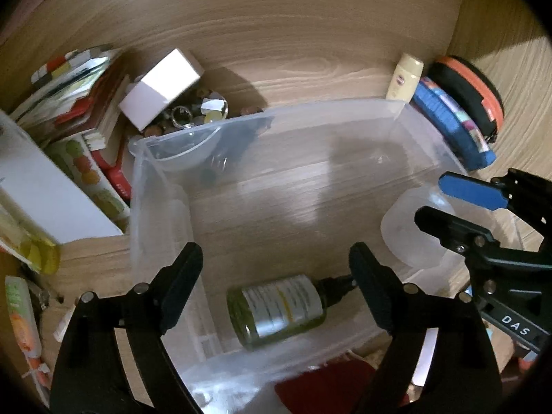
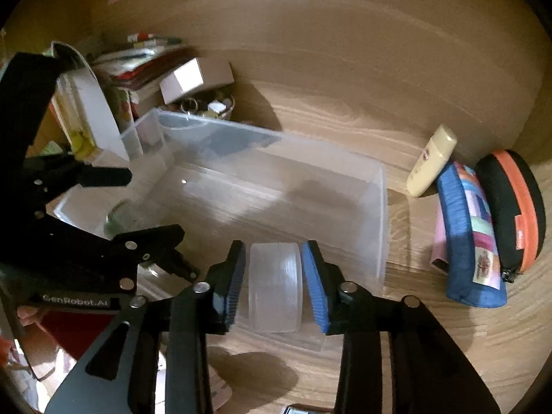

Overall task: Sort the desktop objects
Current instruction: 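Carry the bottle and tape roll into the clear box while both tools open to release, then move the left tool to the white cloth bag while the right tool grasps the beige tub, then grasp the white cloth bag with the left tool while the right tool lifts the tub, then carry the cloth bag and tub into the clear box while both tools release them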

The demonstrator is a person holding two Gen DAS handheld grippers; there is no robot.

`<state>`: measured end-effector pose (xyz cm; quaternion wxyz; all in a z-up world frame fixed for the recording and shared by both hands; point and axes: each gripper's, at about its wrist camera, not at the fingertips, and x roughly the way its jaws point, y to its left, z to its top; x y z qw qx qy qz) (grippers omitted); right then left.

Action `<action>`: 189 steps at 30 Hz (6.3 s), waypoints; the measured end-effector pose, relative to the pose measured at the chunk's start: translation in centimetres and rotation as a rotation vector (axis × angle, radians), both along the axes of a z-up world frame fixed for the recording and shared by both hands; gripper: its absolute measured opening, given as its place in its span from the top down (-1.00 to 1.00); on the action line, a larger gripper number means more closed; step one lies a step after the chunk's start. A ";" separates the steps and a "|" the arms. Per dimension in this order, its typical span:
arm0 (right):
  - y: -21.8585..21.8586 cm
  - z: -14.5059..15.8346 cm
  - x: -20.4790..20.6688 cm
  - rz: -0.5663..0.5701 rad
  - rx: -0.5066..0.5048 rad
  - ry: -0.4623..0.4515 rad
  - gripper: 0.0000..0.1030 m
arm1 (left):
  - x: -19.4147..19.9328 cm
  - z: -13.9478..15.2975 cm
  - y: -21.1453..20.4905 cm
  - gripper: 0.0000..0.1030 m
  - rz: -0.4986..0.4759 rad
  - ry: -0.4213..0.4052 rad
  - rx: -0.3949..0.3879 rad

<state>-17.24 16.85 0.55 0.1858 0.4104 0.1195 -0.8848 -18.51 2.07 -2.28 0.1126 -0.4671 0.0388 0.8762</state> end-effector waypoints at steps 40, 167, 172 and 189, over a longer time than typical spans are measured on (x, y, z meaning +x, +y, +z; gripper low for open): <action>1.8 -0.2 17.8 -0.040 -0.083 0.144 -0.56 | 15.8 2.1 -5.5 -0.75 0.008 0.169 0.004; -2.8 1.1 1.2 0.096 -0.041 0.070 -0.48 | 2.7 5.2 -3.7 -0.16 -0.013 0.229 0.143; -2.1 3.1 3.4 0.097 -0.065 0.112 -0.58 | 4.7 5.9 -4.1 -0.18 -0.013 0.251 0.122; 3.5 4.4 11.2 -0.005 -0.086 0.203 -0.69 | 11.4 5.0 -4.1 -0.84 -0.021 0.220 0.070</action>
